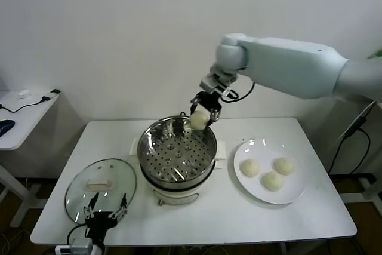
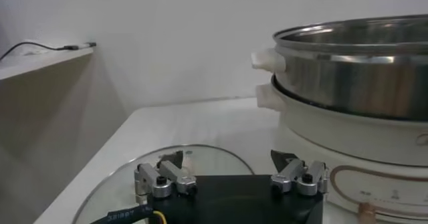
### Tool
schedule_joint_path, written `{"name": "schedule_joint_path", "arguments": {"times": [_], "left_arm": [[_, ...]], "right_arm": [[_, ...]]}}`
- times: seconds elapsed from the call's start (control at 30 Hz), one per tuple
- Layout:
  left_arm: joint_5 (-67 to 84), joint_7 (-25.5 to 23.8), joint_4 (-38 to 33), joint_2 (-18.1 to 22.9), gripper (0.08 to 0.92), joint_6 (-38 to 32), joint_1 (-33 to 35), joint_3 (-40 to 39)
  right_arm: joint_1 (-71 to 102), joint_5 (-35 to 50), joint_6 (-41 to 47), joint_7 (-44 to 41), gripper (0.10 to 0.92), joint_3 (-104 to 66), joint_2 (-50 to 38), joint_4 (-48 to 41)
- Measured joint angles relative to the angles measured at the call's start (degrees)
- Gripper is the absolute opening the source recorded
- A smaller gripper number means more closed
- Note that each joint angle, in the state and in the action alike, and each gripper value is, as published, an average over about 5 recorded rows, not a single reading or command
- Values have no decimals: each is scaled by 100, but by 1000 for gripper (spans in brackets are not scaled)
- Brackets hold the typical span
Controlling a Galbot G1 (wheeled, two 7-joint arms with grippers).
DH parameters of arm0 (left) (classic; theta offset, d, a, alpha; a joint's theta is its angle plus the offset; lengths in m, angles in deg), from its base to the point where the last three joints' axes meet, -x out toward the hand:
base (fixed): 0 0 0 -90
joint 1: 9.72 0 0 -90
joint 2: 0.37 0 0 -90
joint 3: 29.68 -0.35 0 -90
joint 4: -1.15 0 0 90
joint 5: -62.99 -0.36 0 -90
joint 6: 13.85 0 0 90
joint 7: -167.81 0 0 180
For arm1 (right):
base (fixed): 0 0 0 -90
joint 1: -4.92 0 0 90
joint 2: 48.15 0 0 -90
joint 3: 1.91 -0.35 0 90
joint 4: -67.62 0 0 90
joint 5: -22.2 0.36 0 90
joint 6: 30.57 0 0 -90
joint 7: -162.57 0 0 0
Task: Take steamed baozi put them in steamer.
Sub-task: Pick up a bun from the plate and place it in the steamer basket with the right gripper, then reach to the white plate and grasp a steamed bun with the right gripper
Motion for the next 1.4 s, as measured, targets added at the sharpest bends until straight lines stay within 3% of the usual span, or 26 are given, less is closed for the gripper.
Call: {"name": "schedule_joint_path", "arguments": {"times": [0.43, 0.7, 0.87, 1.0, 1.17, 1.4], "left_arm": [[-110, 13, 77, -2, 823, -54, -35, -80], [-133, 18, 167, -28, 823, -66, -92, -87], [-133, 20, 188, -40, 823, -67, -131, -78], [-132, 29, 201, -40, 823, -65, -162, -74], [-133, 36, 183, -29, 823, -55, -172, -72], [-143, 25, 106, -13, 823, -36, -130, -78]], "right_arm": [[1032, -1749, -1088, 440, 674, -375, 706, -1021], [1535, -2341, -1393, 692, 682, -676, 1016, -1772], [1686, -2556, -1507, 839, 745, -793, 1163, -2120], [1727, -2601, -1549, 939, 812, -842, 1227, -2271], [1661, -2377, -1579, 922, 822, -798, 1204, -2283], [1122, -1282, -1403, 512, 823, -438, 938, -1951]]}}
